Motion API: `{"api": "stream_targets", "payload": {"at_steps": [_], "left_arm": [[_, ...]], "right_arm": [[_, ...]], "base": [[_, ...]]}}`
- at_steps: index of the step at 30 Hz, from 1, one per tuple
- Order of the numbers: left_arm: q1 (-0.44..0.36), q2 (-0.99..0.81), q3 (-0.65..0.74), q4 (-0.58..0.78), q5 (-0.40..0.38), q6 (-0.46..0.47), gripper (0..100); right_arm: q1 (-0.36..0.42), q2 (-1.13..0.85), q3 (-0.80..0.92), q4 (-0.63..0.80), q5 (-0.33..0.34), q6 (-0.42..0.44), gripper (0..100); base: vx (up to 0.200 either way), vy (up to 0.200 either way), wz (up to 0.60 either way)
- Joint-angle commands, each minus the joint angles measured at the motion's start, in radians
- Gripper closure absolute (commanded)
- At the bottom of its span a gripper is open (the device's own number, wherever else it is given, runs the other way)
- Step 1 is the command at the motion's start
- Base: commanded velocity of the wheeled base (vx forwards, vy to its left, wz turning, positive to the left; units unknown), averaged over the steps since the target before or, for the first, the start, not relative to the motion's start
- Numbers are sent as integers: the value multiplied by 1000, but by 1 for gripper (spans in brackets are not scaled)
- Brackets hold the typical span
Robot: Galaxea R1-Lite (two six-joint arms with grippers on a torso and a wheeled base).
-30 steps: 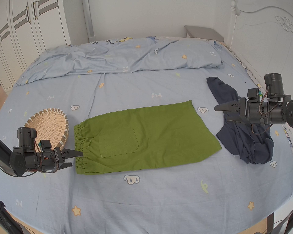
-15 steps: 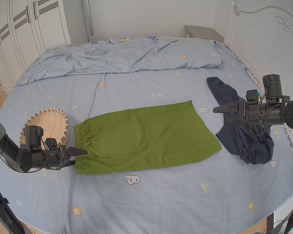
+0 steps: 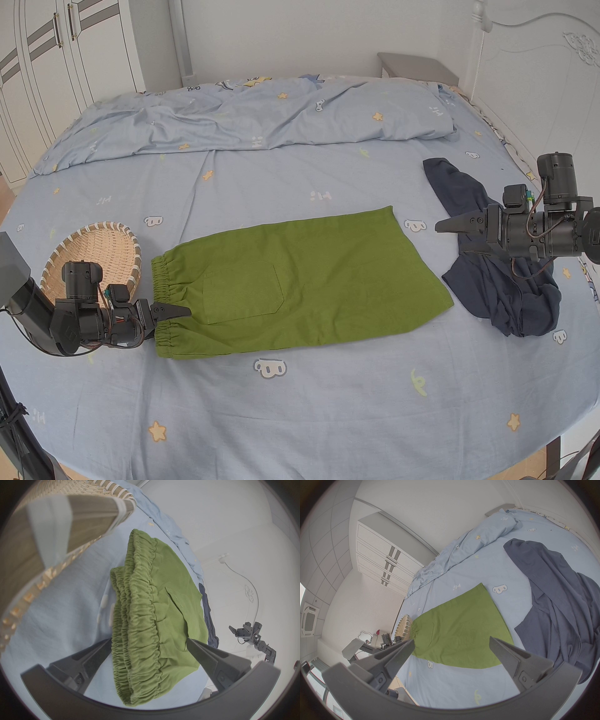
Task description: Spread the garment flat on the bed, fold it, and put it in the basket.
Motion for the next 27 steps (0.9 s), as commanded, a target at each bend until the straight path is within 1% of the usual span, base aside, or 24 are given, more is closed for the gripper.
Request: {"api": "stream_targets", "payload": {"at_steps": [1,7,8,21,27], "left_arm": [[-16,20,-4,4,1,-3,0],[-14,18,-6,4,1,-3,0],[-14,18,-6,4,1,-3,100],[-14,12,-11,4,1,-12,100],[16,-20,-11,36,-8,-23,100]], "right_arm": [[1,2,0,0,0,0,0],[1,2,0,0,0,0,0],[1,4,0,0,0,0,0],[-3,7,-3,0,0,0,0],[-16,59,-11,1,-12,-4,0]], "base": [[0,0,0],[0,0,0],[0,0,0],[0,0,0],[0,0,0]]}}
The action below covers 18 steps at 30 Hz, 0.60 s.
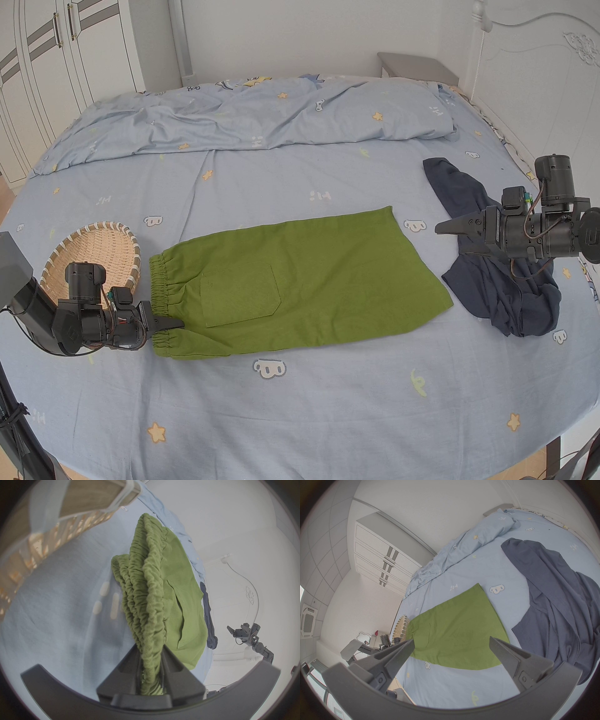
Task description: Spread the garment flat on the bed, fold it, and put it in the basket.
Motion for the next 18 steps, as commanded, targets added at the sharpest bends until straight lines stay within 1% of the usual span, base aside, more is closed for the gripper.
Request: {"api": "stream_targets", "payload": {"at_steps": [1,2,3,8,15,18], "left_arm": [[36,-40,-5,32,-2,1,100],[36,-40,-5,32,-2,1,100],[57,-62,-25,80,-5,3,100],[74,-94,-60,190,-5,18,100],[62,-86,-51,195,-5,50,100],[62,-86,-53,193,-5,50,100]], "right_arm": [[-7,49,-6,1,-4,-5,0],[-7,49,-6,1,-4,-5,0],[-8,65,-12,2,-4,-15,0],[-10,141,-15,4,-4,-42,0],[-10,288,-41,2,-11,-91,0],[-31,348,-65,2,-11,-111,0]], "base": [[0,0,0],[0,0,0],[0,0,0],[0,0,0],[0,0,0],[0,0,0]]}}
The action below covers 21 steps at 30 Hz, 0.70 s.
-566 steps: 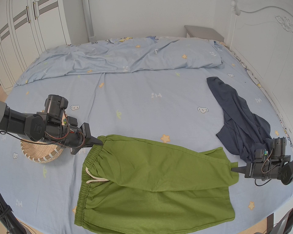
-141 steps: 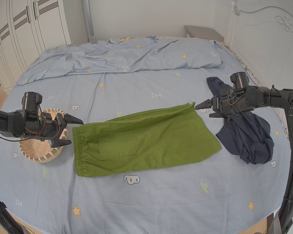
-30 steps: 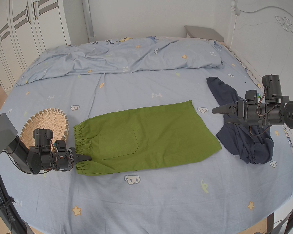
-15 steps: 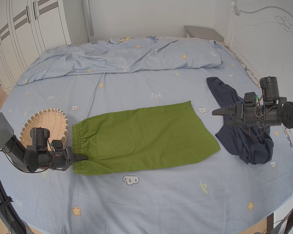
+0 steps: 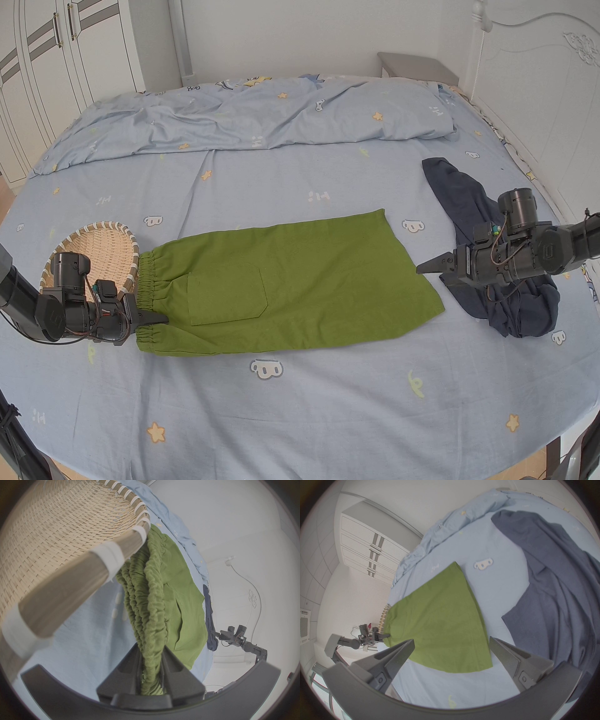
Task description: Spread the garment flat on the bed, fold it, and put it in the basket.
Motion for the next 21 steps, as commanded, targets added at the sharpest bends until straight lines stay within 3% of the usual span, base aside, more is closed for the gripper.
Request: {"api": "stream_targets", "payload": {"at_steps": [1,21], "left_arm": [[-1,-7,-1,-2,-1,5,100],[-2,-13,3,-2,-1,5,100]], "right_arm": [[-27,138,-40,-1,1,-26,0],[-5,181,-40,8,70,-25,0]], "base": [[0,0,0],[0,0,0]]}}
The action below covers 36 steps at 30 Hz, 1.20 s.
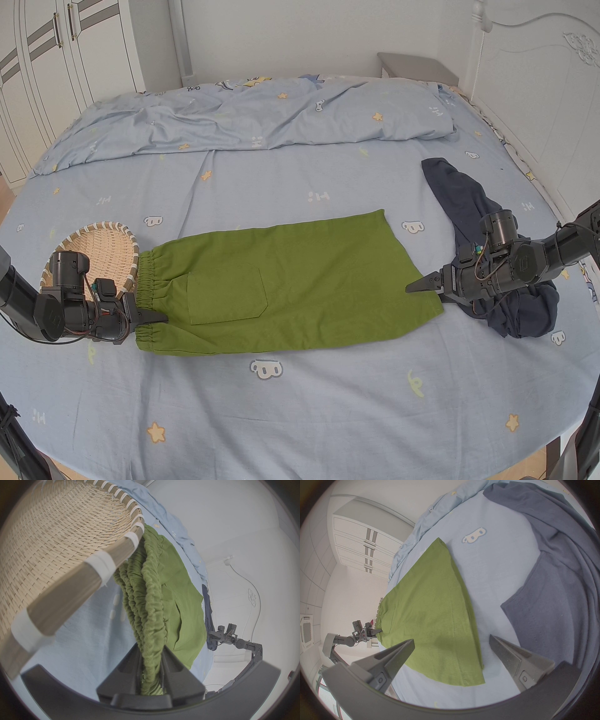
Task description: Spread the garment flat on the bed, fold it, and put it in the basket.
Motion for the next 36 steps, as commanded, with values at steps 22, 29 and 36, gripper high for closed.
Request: {"api": "stream_targets", "payload": {"at_steps": [22,29,36], "left_arm": [[0,-2,0,-1,-1,-1,100],[2,-2,-3,6,-1,-1,100],[17,-65,-32,95,-1,-1,100]], "right_arm": [[-20,19,-11,7,62,17,100],[-35,11,-16,12,60,17,100],[-29,-150,24,116,54,14,100]], "base": [[0,0,0],[0,0,0],[0,0,0]]}}
